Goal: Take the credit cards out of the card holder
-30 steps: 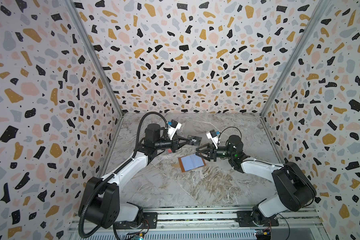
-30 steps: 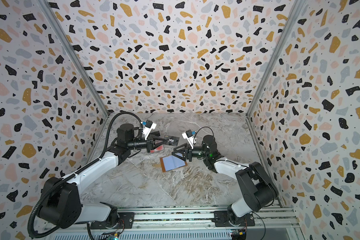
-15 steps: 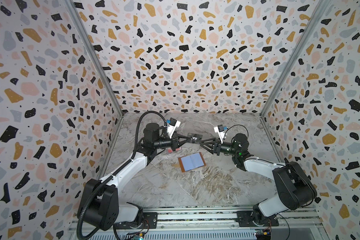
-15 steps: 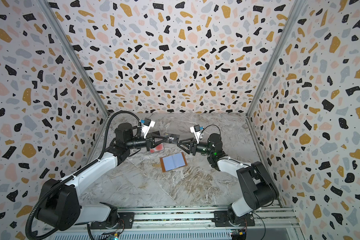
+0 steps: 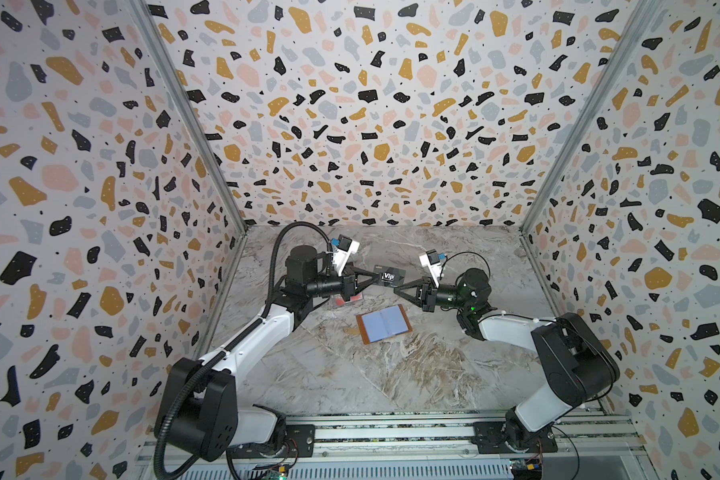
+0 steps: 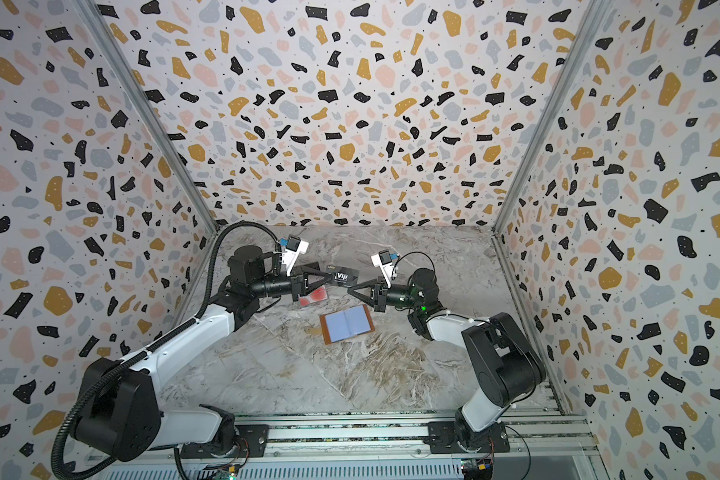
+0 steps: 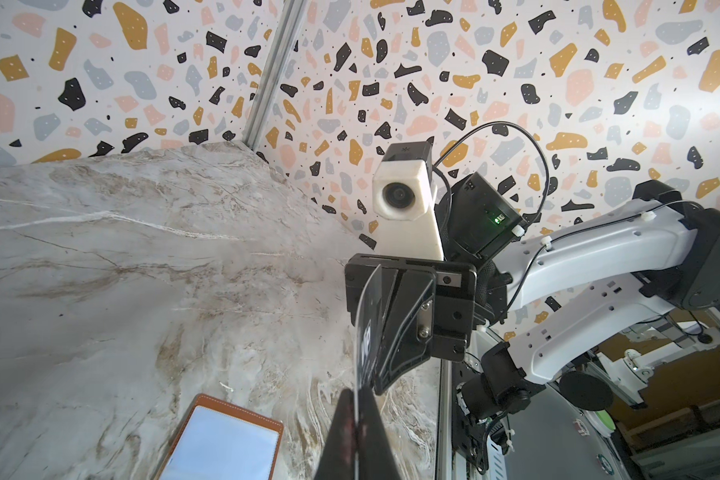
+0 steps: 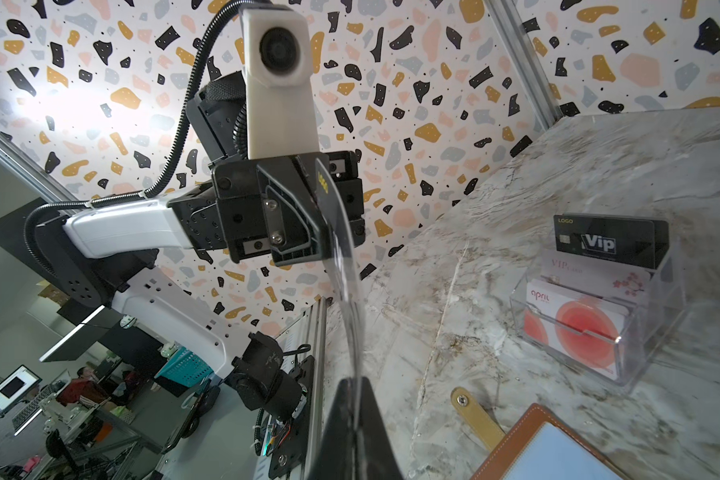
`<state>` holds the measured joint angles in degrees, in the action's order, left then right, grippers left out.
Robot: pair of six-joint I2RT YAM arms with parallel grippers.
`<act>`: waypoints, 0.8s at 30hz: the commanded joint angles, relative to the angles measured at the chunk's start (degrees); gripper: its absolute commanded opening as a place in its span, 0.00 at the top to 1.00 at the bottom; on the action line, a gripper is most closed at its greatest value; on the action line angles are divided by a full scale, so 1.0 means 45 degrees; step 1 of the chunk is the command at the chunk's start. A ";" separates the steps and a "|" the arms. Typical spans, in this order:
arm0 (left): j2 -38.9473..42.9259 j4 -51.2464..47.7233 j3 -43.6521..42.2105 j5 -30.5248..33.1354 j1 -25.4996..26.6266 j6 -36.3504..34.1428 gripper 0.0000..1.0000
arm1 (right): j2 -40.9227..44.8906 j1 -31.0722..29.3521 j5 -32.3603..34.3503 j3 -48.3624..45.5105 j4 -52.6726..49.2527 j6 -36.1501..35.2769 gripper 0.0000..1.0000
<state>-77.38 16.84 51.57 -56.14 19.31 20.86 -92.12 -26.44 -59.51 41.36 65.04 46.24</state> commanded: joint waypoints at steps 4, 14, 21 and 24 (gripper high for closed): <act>0.0263 -0.1865 0.0242 -0.0327 0.0023 -0.1732 0.65 | 0.0471 0.0113 -0.0533 0.0354 0.0518 0.0020 1.00; -0.0427 -0.8806 0.3544 0.0417 -0.0008 -0.8132 0.46 | 0.1631 -0.0072 -0.1718 0.2220 -1.1094 -0.8163 1.00; -0.1352 -1.2282 0.4823 -0.0136 -0.0012 -1.1224 0.46 | 0.1536 -0.0286 -0.2239 0.3200 -1.4434 -1.0760 1.00; -0.1495 -1.3062 0.4998 -0.0187 -0.0007 -1.1845 0.49 | 0.1249 -0.0429 -0.2184 0.3606 -1.4832 -1.1069 1.00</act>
<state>-83.96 -33.93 72.18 -55.48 19.33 -25.45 -86.41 -27.59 -67.59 54.59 5.54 2.72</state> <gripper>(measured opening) 0.520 0.044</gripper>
